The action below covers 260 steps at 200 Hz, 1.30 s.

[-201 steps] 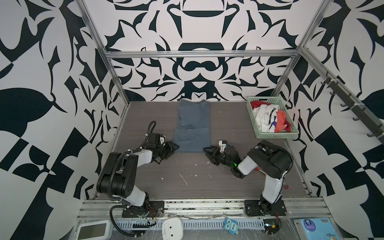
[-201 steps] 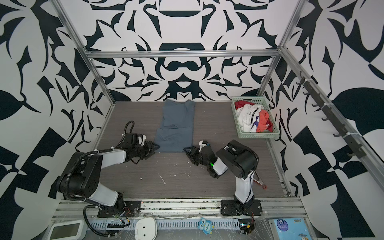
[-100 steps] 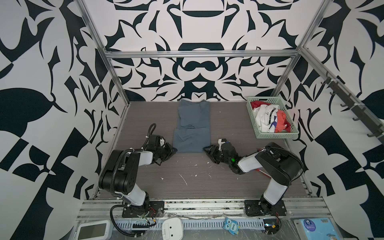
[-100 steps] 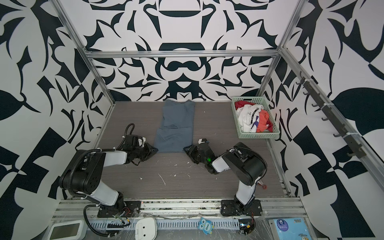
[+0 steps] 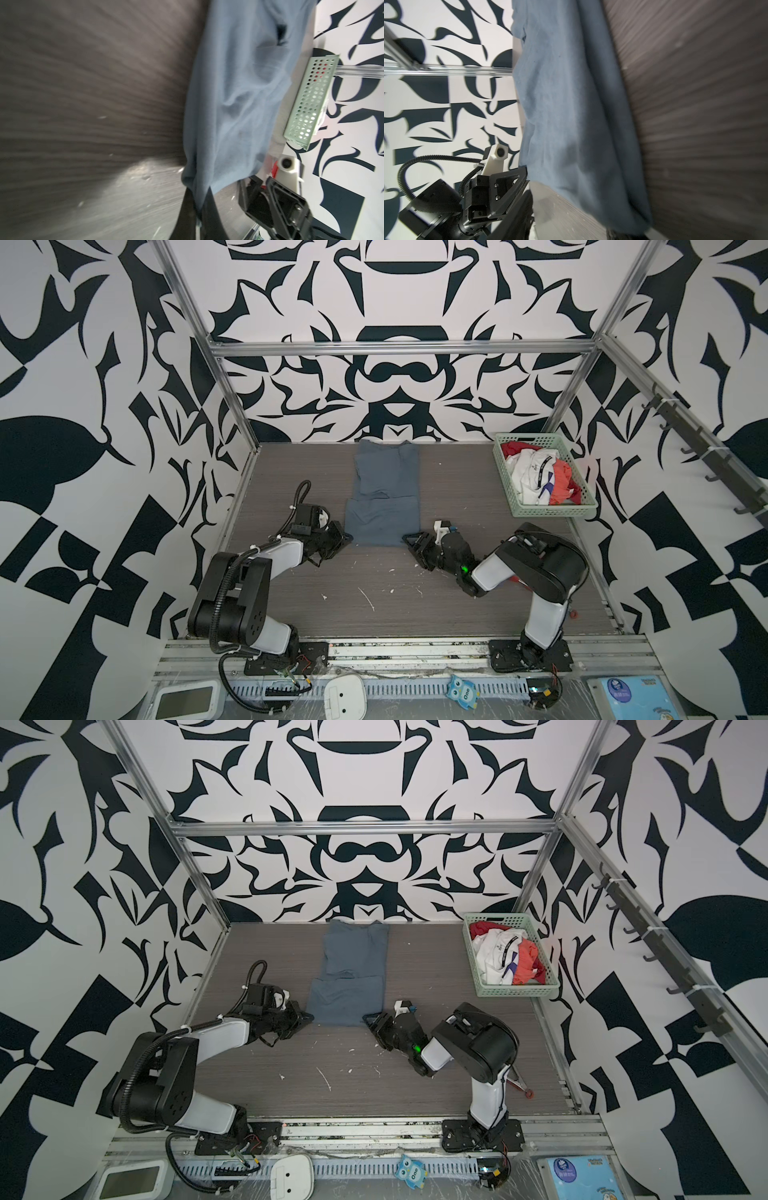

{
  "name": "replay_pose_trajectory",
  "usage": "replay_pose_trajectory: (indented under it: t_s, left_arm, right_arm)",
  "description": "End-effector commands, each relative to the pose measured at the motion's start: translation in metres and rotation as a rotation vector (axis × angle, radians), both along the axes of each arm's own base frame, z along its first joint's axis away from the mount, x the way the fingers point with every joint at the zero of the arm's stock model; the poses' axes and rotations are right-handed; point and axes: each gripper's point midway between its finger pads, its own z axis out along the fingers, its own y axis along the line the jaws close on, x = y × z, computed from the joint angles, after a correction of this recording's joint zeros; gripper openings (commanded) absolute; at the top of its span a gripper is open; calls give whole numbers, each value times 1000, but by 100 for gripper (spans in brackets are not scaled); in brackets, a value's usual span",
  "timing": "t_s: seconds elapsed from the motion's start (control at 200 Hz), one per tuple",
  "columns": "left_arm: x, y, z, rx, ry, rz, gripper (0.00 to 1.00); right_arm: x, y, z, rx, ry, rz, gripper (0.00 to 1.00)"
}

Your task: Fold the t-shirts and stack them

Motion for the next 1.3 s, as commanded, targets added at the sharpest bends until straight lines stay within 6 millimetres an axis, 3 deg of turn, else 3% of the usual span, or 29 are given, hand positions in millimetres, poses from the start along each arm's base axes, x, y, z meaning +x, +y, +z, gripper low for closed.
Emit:
replay_pose_trajectory:
  t_s: [0.0,0.15,0.35,0.52,0.885,1.095,1.295]
  left_arm:
    - [-1,-3,12,-15,0,-15,0]
    - [2,-8,22,-47,-13,-19,0]
    - [15,-13,48,-83,-62,-18,0]
    - [23,-15,67,-94,-96,-26,0]
    - [21,-16,62,-98,-76,-30,0]
    - [16,-13,66,-84,-88,-24,0]
    - [13,-11,70,-83,-101,-19,0]
  right_arm:
    - [-49,-42,-96,-194,288,-63,59]
    - [-58,-46,-99,-205,304,-67,60]
    - [-60,-29,-101,-189,311,-46,61]
    - [-60,-40,-105,-164,306,-105,62]
    - [-43,-49,-104,-112,251,-210,62]
    - [-39,-60,-104,-131,253,-251,56]
    - [-24,-53,-97,-104,227,-263,52]
